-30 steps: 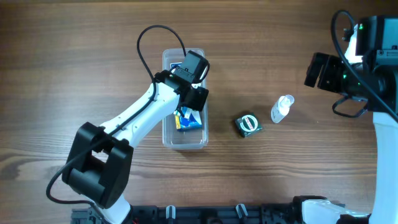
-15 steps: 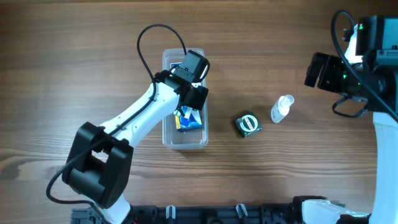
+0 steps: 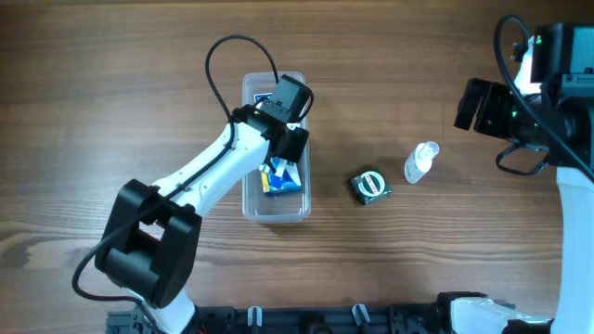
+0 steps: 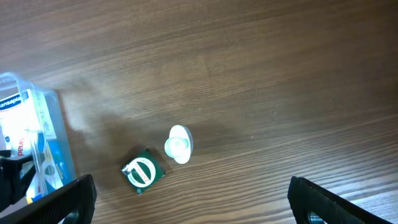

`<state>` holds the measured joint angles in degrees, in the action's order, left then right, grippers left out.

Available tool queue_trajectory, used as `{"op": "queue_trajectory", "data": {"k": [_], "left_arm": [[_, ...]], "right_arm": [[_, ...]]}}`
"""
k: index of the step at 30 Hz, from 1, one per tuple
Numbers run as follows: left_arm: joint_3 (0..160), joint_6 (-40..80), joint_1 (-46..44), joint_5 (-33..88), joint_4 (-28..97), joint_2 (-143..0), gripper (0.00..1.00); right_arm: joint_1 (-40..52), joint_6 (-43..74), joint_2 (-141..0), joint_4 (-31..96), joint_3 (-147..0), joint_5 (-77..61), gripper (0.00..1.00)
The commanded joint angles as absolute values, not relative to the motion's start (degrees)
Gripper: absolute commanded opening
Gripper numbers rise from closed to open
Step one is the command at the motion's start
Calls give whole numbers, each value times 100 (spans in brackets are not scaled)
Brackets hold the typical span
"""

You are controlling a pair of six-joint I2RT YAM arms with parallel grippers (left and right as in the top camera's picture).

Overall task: Pack container
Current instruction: 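Lower the Panadol box into the container beside the Hansaplast box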

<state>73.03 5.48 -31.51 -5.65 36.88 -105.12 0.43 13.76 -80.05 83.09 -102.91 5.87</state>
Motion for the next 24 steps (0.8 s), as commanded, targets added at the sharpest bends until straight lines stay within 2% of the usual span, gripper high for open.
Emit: {"op": "queue_trajectory", "data": {"k": [1, 10, 12, 15, 24], "left_arm": [[7314, 471, -3159, -655, 3642, -10600, 58], [7314, 493, -3159, -652, 3642, -10753, 57], [7314, 493, -3159, -655, 3629, -10847, 53], [7314, 493, -3159, -655, 3621, -10890, 50], [7314, 1179, -3159, -784, 3516, -10888, 52]], "right_arm": [[25, 1352, -8047, 8298, -10337, 687, 100], [25, 1352, -8047, 8298, -10337, 687, 100], [25, 1352, -8047, 8298, -10337, 687, 100], [25, 1352, -8047, 8298, -10337, 687, 100], [25, 1352, -8047, 8298, -10337, 687, 100]]}}
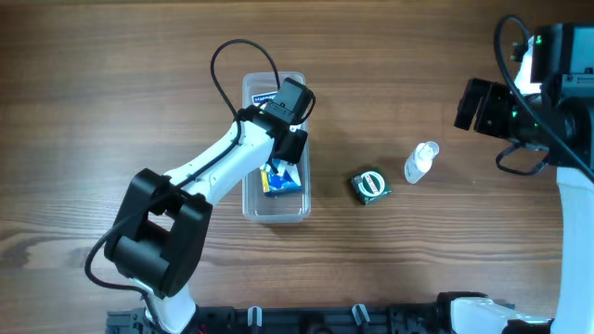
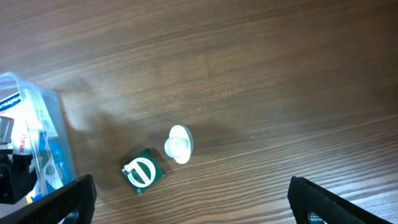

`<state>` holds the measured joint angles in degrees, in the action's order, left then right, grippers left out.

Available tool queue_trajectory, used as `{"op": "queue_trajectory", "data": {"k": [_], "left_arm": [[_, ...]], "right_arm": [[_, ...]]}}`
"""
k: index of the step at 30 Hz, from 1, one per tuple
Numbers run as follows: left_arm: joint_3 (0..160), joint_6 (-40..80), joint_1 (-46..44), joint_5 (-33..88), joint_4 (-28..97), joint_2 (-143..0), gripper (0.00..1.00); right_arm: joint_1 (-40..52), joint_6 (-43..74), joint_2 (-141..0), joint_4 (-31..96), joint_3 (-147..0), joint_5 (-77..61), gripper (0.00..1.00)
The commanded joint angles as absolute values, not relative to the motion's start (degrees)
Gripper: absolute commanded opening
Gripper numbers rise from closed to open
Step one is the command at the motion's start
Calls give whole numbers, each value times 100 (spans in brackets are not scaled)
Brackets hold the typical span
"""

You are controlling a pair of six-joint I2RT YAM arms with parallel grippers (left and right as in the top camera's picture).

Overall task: Pack container
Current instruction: 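Lower the Panadol box into the container beside the Hansaplast box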

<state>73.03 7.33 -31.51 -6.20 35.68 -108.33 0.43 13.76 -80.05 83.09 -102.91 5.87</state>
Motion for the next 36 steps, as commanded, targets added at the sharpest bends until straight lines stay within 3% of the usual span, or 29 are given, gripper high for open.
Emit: {"op": "queue_trajectory", "data": {"k": [1, 16, 36], "left_arm": [[7314, 1293, -3159, -856, 3514, -10886, 52], [7321, 2327, -3159, -1166, 3542, -10875, 50], [7321, 2622, -3159, -1424, 3594, -10600, 53]], "right_arm": [[25, 1350, -8047, 8298, -10337, 687, 100], [25, 1352, -8047, 8298, -10337, 687, 100], [25, 1352, -8047, 8298, -10337, 687, 100]]}}
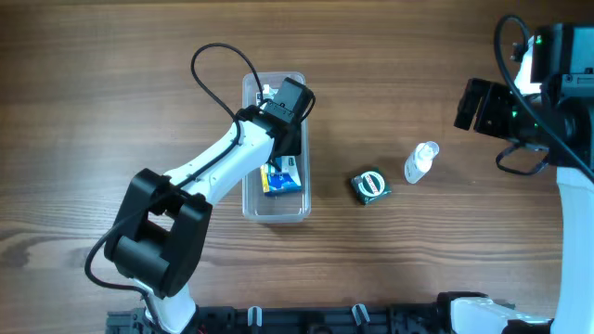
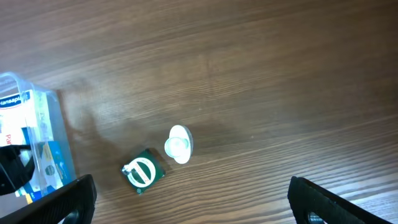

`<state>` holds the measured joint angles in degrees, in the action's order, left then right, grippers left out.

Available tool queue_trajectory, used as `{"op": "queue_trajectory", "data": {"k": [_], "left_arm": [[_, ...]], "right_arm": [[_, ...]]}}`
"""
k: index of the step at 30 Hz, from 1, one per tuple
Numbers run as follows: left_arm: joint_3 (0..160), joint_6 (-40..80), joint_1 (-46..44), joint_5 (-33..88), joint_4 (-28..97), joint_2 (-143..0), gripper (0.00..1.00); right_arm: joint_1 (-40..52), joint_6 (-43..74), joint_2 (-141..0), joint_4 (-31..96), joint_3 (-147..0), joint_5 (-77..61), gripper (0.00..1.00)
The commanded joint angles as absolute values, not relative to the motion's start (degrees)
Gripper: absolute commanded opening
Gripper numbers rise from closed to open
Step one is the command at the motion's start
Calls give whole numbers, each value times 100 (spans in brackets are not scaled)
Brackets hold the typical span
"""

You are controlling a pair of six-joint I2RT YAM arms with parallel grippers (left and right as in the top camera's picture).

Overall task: Pack container
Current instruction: 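Lower the Panadol box into the container beside the Hansaplast box, then open left gripper and withdraw it to the left side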

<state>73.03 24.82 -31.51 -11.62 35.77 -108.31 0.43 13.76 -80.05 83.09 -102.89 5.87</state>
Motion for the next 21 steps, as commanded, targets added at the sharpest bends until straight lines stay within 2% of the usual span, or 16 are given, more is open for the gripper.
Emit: {"op": "queue_trajectory", "data": {"k": [1, 4, 8, 14, 19, 21], "left_arm": [[7321, 2622, -3159, -1422, 3592, -10593, 55], [7321, 2617, -3159, -1439, 3640, -10586, 68], [7321, 2574, -3159, -1660, 3642, -10558, 75], [7474, 2569, -3162, -1787, 3708, -10195, 75], [7511, 2569, -3044, -1791, 3715, -9489, 89], [7511, 2569, -2871, -1791, 3715, -9264, 92]], "right_arm": [[25, 1352, -8047, 8298, -10337, 687, 100], [25, 1350, -8047, 8298, -10337, 687, 100], [25, 1352, -8047, 8298, -10337, 687, 100], [25, 1350, -8047, 8298, -10337, 687, 100], [25, 1352, -8047, 8298, -10337, 687, 100], [25, 1354, -8047, 8296, -10337, 687, 100]]}}
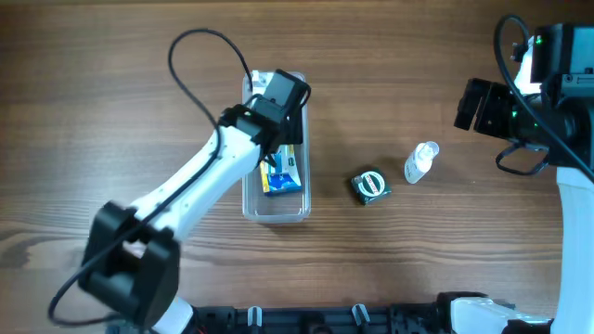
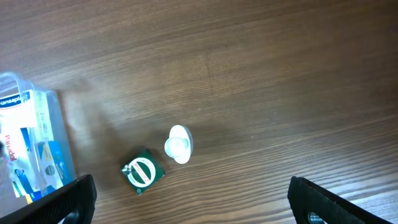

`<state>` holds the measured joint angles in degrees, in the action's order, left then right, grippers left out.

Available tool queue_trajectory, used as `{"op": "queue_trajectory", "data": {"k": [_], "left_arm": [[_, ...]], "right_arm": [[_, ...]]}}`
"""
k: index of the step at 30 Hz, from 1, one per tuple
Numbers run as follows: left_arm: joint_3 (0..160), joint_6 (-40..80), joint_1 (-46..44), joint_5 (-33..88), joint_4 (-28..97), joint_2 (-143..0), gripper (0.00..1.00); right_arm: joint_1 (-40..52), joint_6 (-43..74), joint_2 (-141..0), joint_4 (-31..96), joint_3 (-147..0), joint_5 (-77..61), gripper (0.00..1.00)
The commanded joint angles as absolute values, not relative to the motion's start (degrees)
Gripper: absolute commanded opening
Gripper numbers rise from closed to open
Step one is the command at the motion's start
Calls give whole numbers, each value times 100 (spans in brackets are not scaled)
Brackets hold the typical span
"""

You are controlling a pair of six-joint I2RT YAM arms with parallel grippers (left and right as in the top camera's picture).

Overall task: Pack container
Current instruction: 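Open left gripper and withdraw it to the left side, then move right gripper over the green Zam-Buk tin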

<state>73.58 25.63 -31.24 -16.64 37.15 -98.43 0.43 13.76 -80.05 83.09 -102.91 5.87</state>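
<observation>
A clear plastic container (image 1: 275, 211) stands left of the table's middle, also seen at the left edge of the right wrist view (image 2: 37, 99). Blue and white packs (image 1: 281, 176) lie inside it. My left gripper (image 1: 278, 93) hangs over the container's far end; its jaws do not show. A green packet (image 1: 371, 186) (image 2: 143, 170) and a small white bottle (image 1: 419, 162) (image 2: 178, 144) lie on the table to the right of the container. My right gripper (image 1: 473, 104) (image 2: 189, 199) is high at the far right, open, with nothing between its fingers.
The wooden table (image 1: 111, 74) carries nothing else. The left arm (image 1: 186, 186) slants across the container's left side, and its black cable (image 1: 186, 46) loops above it.
My left gripper has moved from the container's middle toward its far end, and the arm has swung left. The packs inside show more fully. The right arm, packet and bottle have not moved.
My left gripper was down in the container's middle over the packs, and stayed there at the second moment. Then it stood a little farther back, and now it is over the far end. The right gripper stayed open and still; the green packet and the bottle kept their places.
</observation>
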Motion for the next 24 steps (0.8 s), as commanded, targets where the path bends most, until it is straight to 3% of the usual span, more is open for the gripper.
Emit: {"op": "queue_trajectory", "data": {"k": [1, 3, 14, 24], "left_arm": [[7511, 2574, -2633, -1787, 3719, -9059, 95], [7511, 2576, -2272, -1785, 3780, -8829, 100], [7511, 2576, 58, -1787, 4508, -8340, 100], [7511, 2576, 742, -1785, 4508, -8340, 100]], "right_arm": [[25, 1352, -8047, 8298, -10337, 687, 100], [23, 1352, -8047, 8298, -10337, 687, 100], [25, 1352, -8047, 8298, -10337, 687, 100], [25, 1352, -8047, 8298, -10337, 687, 100]]}}
